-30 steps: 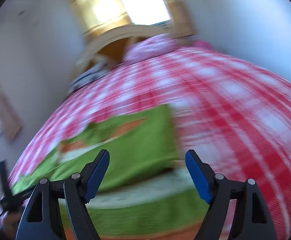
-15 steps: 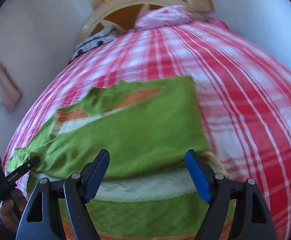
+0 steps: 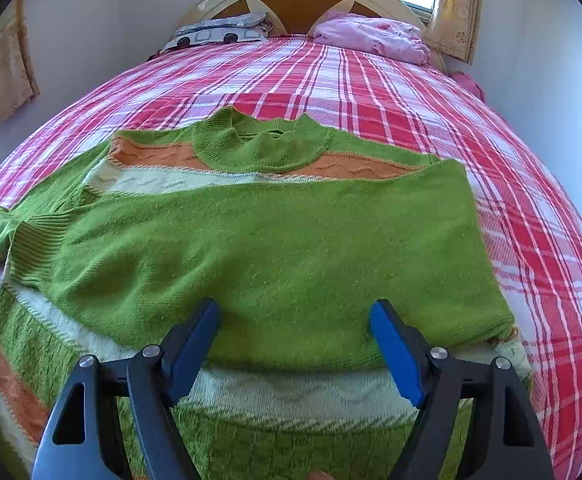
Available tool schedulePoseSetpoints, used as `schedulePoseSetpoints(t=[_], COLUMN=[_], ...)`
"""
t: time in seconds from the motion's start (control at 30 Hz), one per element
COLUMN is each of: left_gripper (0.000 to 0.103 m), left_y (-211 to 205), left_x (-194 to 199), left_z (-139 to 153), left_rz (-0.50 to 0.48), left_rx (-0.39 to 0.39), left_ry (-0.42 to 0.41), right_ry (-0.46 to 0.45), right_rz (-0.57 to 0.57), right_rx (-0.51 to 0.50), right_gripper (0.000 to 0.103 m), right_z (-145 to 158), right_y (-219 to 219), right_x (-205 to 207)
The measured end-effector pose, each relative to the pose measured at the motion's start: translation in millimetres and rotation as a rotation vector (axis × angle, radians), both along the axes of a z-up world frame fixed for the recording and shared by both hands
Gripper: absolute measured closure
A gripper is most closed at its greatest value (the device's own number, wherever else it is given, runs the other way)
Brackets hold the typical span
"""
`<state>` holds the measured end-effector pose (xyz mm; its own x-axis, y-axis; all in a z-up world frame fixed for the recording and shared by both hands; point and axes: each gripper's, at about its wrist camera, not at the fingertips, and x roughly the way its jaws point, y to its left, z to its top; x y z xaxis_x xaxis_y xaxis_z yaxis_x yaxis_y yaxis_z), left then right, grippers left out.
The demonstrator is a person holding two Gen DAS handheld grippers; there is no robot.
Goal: Fold small clothes
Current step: 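Move the left gripper to the other sleeve cuff and grasp it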
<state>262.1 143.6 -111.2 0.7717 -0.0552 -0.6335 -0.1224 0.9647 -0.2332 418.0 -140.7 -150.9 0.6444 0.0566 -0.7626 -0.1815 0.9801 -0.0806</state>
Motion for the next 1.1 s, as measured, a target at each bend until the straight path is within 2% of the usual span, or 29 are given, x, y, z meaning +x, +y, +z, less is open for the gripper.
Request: schedulePoseSetpoints(t=[0.1, 0.17, 0.27, 0.37, 0.47, 0.63, 0.77, 0.9, 0.97, 1.1], left_gripper=[0.009, 0.009, 0.009, 0.009, 0.009, 0.010, 0.022, 0.031, 0.044, 0.049], left_y=[32.8, 55.6, 90.2, 127.2, 162.5, 193.1, 208.5, 223.0, 231.7, 246.4], left_x=[-10.9, -15.3, -21.6, -29.2, -46.2, -66.7, -75.7, -69.9, -61.6, -49.4], left_z=[1.5, 3.5, 2.4, -3.6, -11.5, -19.2, -25.3, -31.2, -33.9, -35.1], left_rz=[0.083, 0.159, 0.254, 0.351, 0.446, 0.529, 0.558, 0.578, 0.579, 0.593], left_rx=[0.023, 0.049, 0.032, -0.023, -0.080, -0.117, -0.195, -0.283, -0.331, -0.375], left_ry=[0.006, 0.022, 0.040, 0.073, 0.091, 0.092, 0.060, 0.041, 0.039, 0.036], right_ry=[-0.043, -0.089, -0.049, 0.041, 0.028, 0.031, 0.008, 0.002, 0.001, -0.007], right_rz=[0.021, 0.103, 0.216, 0.237, 0.250, 0.291, 0.288, 0.283, 0.281, 0.279], right_rx=[-0.019, -0.031, 0.029, 0.027, 0.018, 0.048, -0.005, -0.002, 0.003, -0.002], right_gripper=[0.024, 0.024, 0.024, 0.024, 0.024, 0.022, 0.020, 0.020, 0.020, 0.020], right_z=[12.5, 23.0, 20.9, -0.4, -5.5, -9.7, -12.3, -9.6, -9.5, -9.3], right_y=[12.3, 39.1, 74.2, 91.0, 89.5, 78.1, 84.5, 81.8, 80.7, 81.2], right_x=[-4.8, -5.5, 4.0, 11.3, -2.7, -17.9, -21.9, -26.1, -26.3, -27.0])
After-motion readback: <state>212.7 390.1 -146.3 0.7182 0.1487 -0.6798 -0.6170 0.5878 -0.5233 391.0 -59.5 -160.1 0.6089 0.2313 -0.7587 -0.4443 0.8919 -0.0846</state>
